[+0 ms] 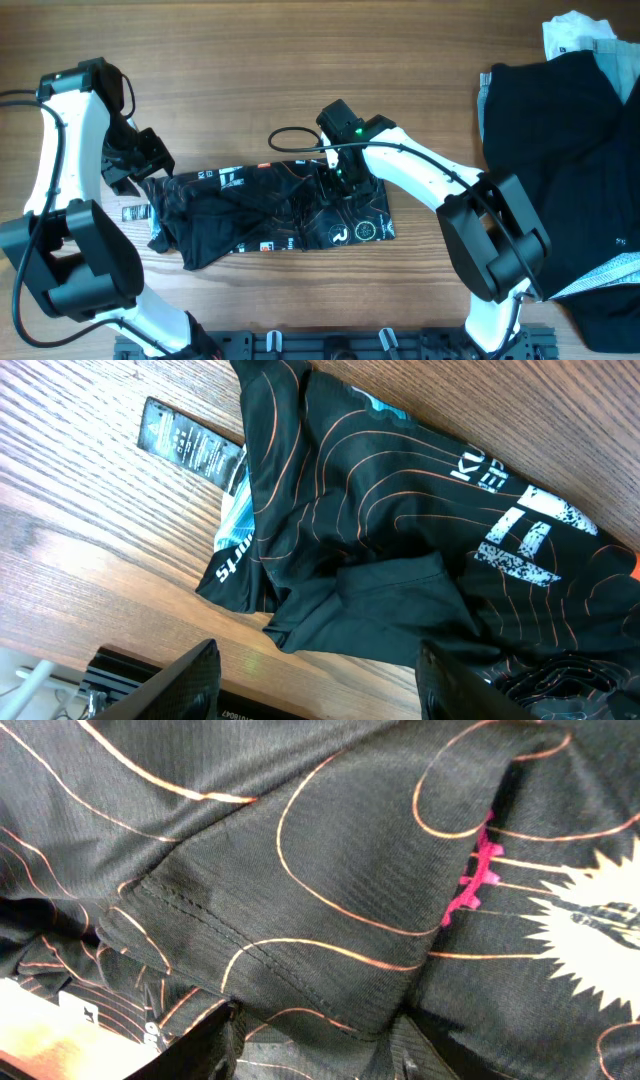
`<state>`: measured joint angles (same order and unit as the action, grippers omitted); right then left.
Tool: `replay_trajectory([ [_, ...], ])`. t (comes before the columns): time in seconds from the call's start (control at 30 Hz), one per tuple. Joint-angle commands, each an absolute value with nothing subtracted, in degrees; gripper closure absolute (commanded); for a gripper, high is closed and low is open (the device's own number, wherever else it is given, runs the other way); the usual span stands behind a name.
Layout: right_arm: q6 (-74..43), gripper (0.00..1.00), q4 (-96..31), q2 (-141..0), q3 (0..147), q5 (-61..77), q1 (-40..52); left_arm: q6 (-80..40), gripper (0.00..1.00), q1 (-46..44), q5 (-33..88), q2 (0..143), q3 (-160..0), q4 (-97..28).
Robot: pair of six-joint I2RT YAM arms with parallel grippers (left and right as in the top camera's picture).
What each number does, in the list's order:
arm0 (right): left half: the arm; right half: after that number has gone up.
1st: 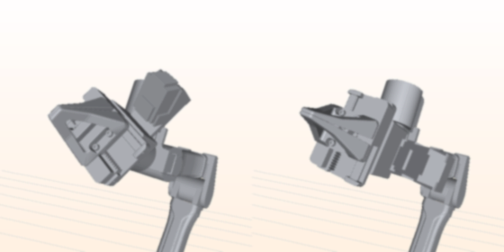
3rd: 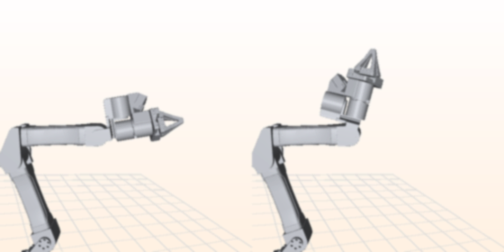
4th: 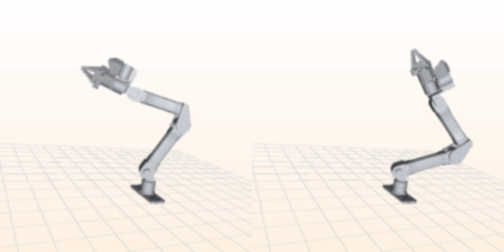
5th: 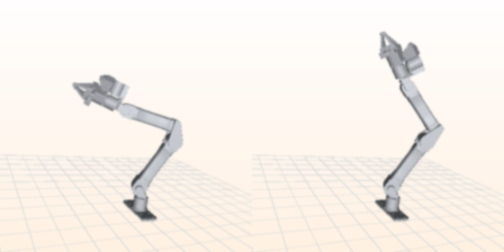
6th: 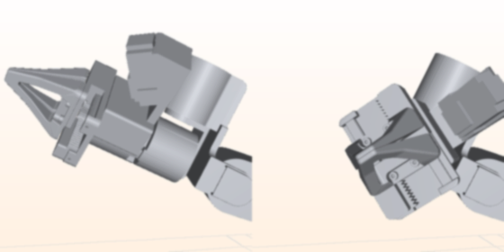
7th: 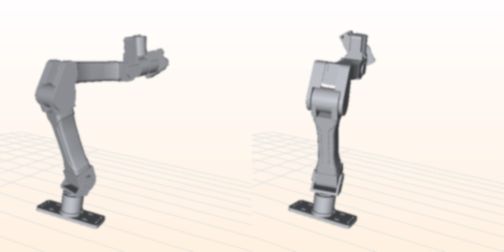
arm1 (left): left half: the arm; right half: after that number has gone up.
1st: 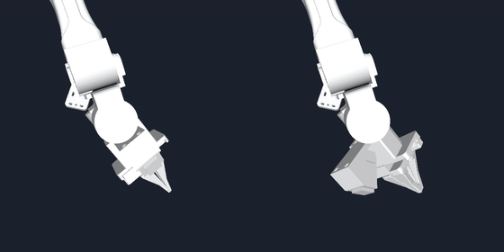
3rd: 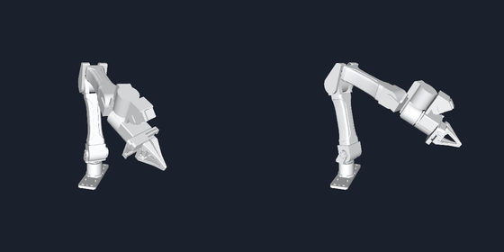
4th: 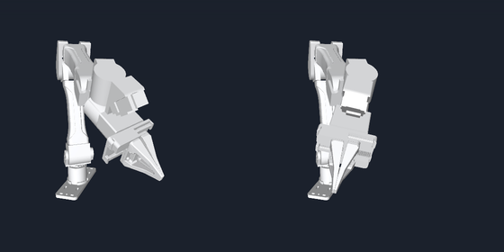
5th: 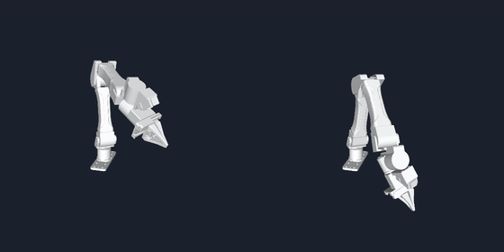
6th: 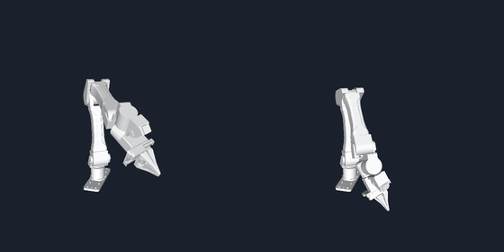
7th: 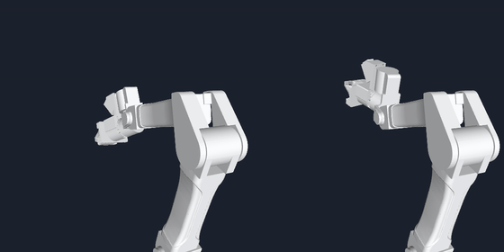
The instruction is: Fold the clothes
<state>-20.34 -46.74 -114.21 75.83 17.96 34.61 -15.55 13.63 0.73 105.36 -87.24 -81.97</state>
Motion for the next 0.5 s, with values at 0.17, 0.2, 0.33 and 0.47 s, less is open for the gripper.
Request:
replay_trajectory([
  [0.17, -12.7, 0.96, -39.3, -115.2, 75.7, 30.7, 34.9, -15.3, 0.37, 13.6, 1.3, 104.2, -86.9, -81.8],
  [0.2, -9.7, 0.95, -35.7, -115.2, 76.2, 36.5, 34.9, -15.3, 0.37, 13.6, 1.3, 104.2, -86.9, -81.8],
  [0.33, -14.0, 0.50, -23.3, -115.2, 76.3, 40.2, 34.8, -15.3, 0.37, 13.6, 1.3, 104.2, -86.9, -81.8],
  [0.47, -14.3, 0.39, -26.0, -114.4, 76.3, 35.6, 34.5, -15.3, 0.32, 13.6, 1.2, 104.2, -86.9, -81.8],
])
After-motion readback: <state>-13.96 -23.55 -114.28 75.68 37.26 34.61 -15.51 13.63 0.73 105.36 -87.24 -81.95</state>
